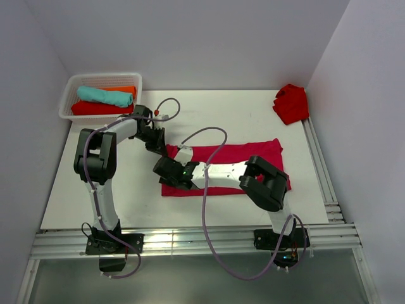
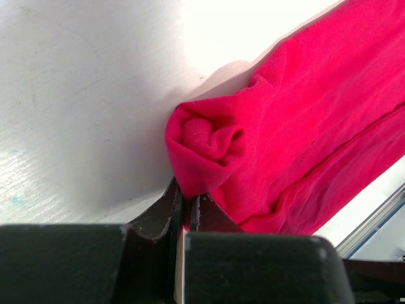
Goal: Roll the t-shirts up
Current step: Roll the tshirt
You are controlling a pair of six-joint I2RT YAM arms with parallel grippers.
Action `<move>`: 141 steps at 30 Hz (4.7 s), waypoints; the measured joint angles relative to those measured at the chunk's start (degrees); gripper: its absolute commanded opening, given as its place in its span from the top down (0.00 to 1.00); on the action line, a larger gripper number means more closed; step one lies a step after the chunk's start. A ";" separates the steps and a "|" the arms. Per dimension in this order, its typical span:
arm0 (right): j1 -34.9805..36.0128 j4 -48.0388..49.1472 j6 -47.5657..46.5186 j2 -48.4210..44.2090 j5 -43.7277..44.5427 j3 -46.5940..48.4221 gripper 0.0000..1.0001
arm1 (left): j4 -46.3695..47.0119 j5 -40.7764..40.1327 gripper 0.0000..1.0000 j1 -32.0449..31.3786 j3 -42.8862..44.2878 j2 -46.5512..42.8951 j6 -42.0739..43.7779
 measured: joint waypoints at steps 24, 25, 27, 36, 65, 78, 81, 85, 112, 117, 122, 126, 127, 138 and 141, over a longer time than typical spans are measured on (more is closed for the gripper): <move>3.13 -9.07 -0.44 4.28 0.09 7.78 0.43 | -0.37 -0.76 1.00 -0.44 0.28 0.02 0.00; 3.13 -9.07 -0.44 4.59 -0.26 7.78 0.44 | -0.37 -0.79 1.00 -0.44 0.28 0.02 0.00; 3.13 -8.98 -0.46 5.03 -0.74 7.78 0.47 | -0.37 -0.83 1.00 -0.50 0.28 0.02 0.00; 3.10 -5.14 -0.39 5.14 -2.97 6.14 0.84 | -0.52 -1.42 1.00 -0.79 0.44 0.02 -0.04; -4.33 70.18 21.03 1.31 -21.66 -38.36 1.00 | -6.82 4.79 0.47 0.39 6.10 -0.26 3.19; -4.96 81.00 24.02 5.01 -22.32 -40.33 1.00 | -9.55 16.24 0.48 8.59 -2.64 -3.37 8.57; -5.05 82.58 24.37 5.64 -22.36 -40.33 1.00 | -8.94 17.27 0.50 8.26 -5.57 -2.78 8.55; -5.09 83.67 24.79 6.01 -22.45 -40.33 1.00 | -6.71 17.90 0.51 8.04 -7.80 -1.36 7.89; -5.31 83.41 24.96 6.01 -22.56 -40.26 1.00 | 1.79 20.41 0.55 4.50 -7.93 0.17 -1.42; -5.42 82.58 24.37 5.92 -22.53 -40.15 0.94 | 2.29 18.40 0.82 3.15 -6.97 1.14 -2.47; -5.51 77.40 23.63 4.35 -22.47 -39.47 0.69 | 1.81 17.00 0.95 2.29 -6.10 1.44 -3.17; -5.53 70.75 23.50 0.92 -21.33 -39.23 0.53 | 0.72 15.13 0.98 1.79 -5.27 1.42 -3.67; -5.53 68.46 23.28 -0.17 -20.98 -39.01 0.51 | 0.35 14.64 0.98 1.62 -4.98 1.42 -3.69; -4.13 35.45 15.54 -10.29 -11.76 -30.08 0.49 | -3.43 7.23 0.99 -0.57 -1.73 0.68 -3.23; -3.72 27.61 12.76 -10.62 -8.98 -25.79 0.49 | -4.33 5.40 1.00 -0.79 -0.66 0.68 -2.78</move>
